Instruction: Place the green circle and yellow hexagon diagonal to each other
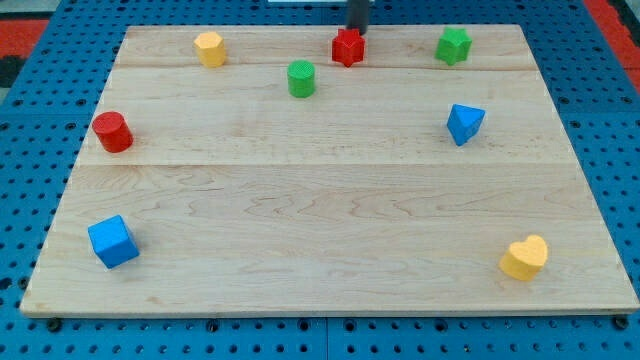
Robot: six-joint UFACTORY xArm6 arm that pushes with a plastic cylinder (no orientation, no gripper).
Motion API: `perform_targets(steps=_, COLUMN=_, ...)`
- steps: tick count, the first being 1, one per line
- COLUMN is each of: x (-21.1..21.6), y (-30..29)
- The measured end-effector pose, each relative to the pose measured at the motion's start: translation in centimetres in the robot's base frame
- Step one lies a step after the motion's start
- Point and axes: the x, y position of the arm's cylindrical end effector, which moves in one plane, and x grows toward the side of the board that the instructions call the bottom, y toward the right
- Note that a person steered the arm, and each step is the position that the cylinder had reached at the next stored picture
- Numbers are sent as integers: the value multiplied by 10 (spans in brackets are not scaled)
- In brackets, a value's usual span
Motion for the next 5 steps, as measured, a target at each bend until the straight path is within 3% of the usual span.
perform_targets(steps=1, x=88, y=-2)
perform_targets(steps=2, x=136, y=15)
perform_targets(steps=4, x=62, y=-45)
perform_targets(steps=5, x=118, y=-97)
